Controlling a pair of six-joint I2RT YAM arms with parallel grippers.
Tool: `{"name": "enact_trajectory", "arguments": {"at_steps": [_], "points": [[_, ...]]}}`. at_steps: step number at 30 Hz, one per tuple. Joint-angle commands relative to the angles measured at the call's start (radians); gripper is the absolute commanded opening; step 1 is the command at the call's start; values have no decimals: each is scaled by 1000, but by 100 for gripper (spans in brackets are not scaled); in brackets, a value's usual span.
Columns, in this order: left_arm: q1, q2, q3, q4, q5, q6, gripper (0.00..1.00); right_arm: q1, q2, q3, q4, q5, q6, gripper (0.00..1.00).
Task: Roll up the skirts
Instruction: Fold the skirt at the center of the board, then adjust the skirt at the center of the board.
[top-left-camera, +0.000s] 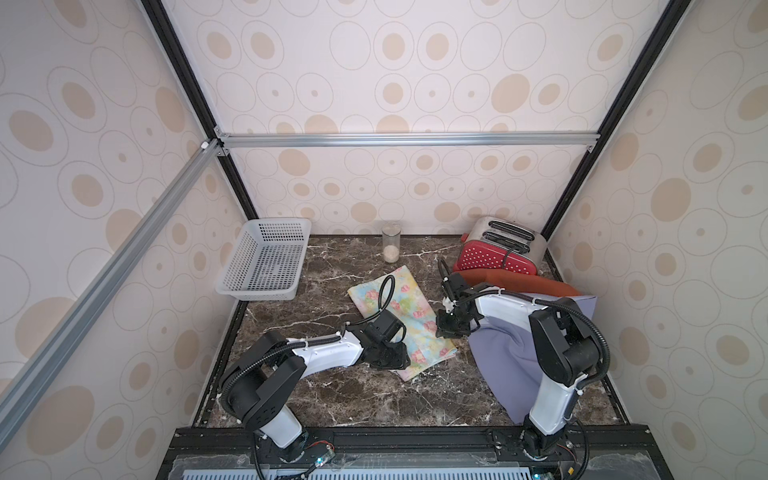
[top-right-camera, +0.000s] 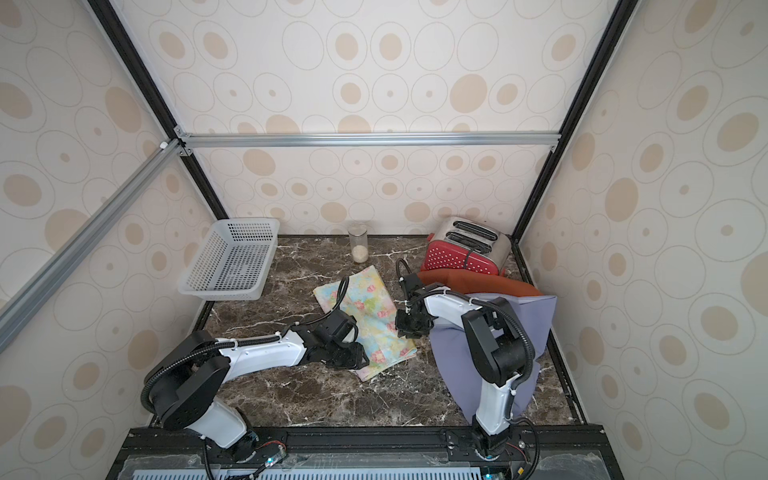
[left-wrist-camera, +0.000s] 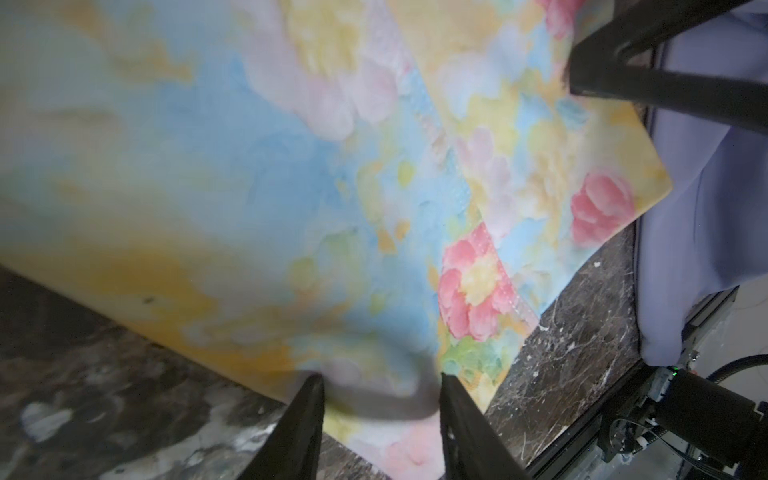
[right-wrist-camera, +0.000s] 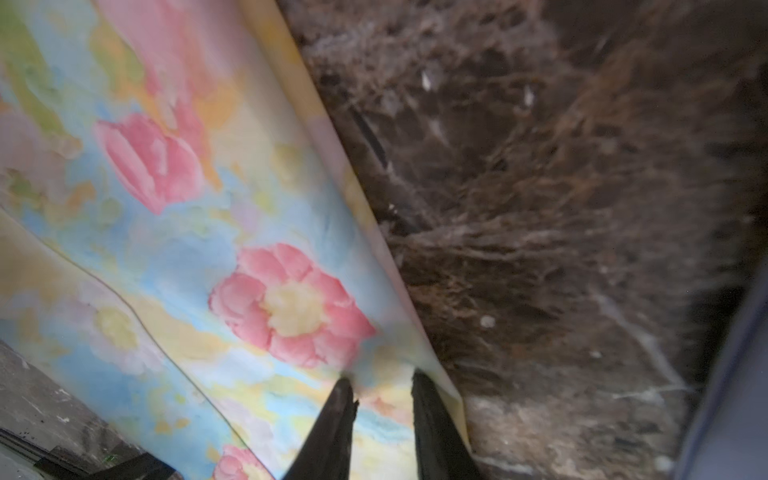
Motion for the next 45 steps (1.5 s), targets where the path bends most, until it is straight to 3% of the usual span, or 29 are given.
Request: {"name": "enact_trajectory", "arguments": {"at_steps": [1,4,9,13,17,24,29,37,41,45], "points": [[-6,52,-7,-144,-44,47,46,-8,29,-61,-3,-13,14,28],[-6,14,-6,-139,-30,38,52,-8,14,-72,15,-22,17,30],[-6,-120,24,-257,-55,25,77,-9,-33,-90,47,-43,30,35],[-5,-172,-48,-129,12,-83,80,-11,-55,-102,62,-66,34,37],[-7,-86,-107,98,125,-199,72,-22,-102,-139,96,-88,51,39],[-6,-64,-178,185,67,-299,59,-52,-182,-205,95,-84,50,41],[-6,15,-182,292,87,-343,38,-81,-201,-250,107,-88,40,41],[28,-51,-167,120,-36,-293,1,-88,-149,-295,144,-138,76,37],[103,-126,-173,21,-19,-221,0,-45,-166,-404,256,-193,247,35],[168,-196,-155,-126,45,-113,0,125,-184,-469,401,-177,452,34]]}}
